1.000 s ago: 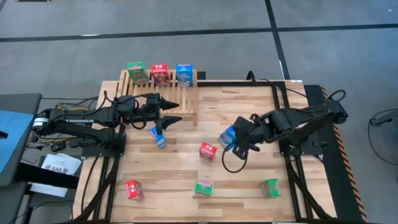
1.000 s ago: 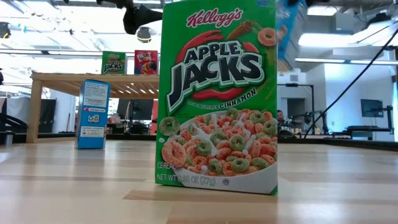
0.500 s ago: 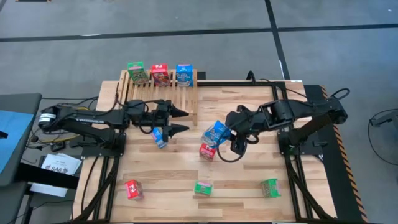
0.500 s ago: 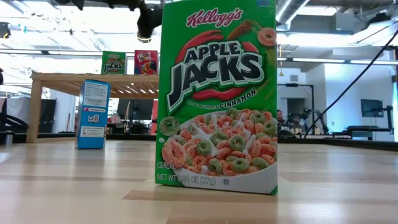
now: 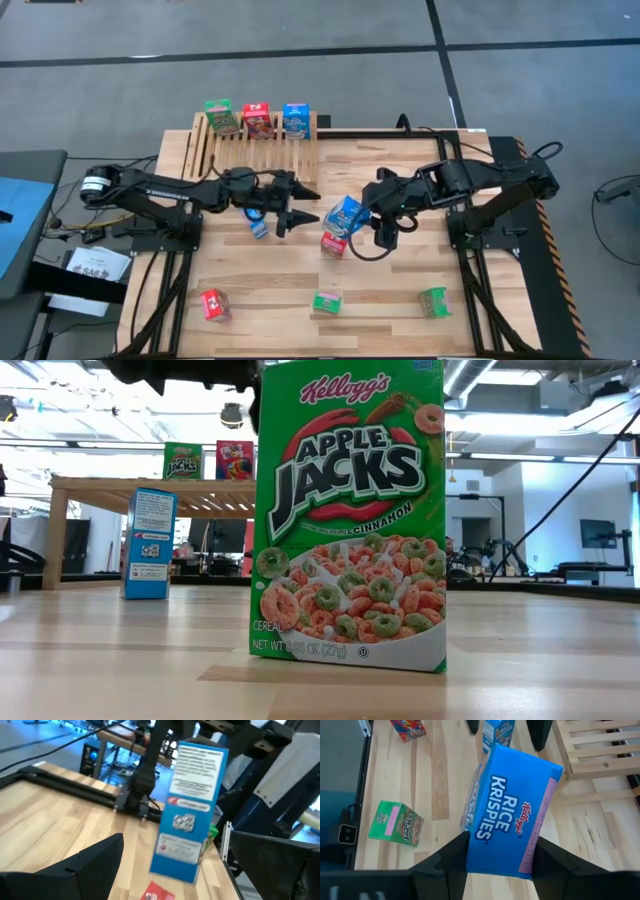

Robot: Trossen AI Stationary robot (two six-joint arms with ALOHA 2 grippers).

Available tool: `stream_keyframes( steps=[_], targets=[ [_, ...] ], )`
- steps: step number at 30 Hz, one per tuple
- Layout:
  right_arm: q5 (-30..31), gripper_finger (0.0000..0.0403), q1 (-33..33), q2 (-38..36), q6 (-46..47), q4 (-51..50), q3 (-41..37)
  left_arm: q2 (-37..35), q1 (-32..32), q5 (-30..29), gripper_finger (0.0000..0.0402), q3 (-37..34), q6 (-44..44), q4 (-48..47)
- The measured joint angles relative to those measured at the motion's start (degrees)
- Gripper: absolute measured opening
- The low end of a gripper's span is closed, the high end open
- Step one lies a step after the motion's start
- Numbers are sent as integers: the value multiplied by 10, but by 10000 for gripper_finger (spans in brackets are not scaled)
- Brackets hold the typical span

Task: Stack cereal on shelf
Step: Put the right blue cereal box on the shelf aligned with the other blue cereal box

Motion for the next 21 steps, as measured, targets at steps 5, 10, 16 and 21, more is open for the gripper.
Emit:
stream_keyframes(
  steps=[5,10,16,21],
  targets=[
    [0,202,-1,0,-4,0,0,49,-12,9,355,56,35,-28],
    [0,202,-1,0,-4,0,0,92,-15,9,355,111,61,-74],
    [0,202,2,0,-4,-2,0,104,-16,2,354,132,71,-78],
    [0,202,2,0,-4,-2,0,99,-16,-14,331,132,84,-74]
  ],
)
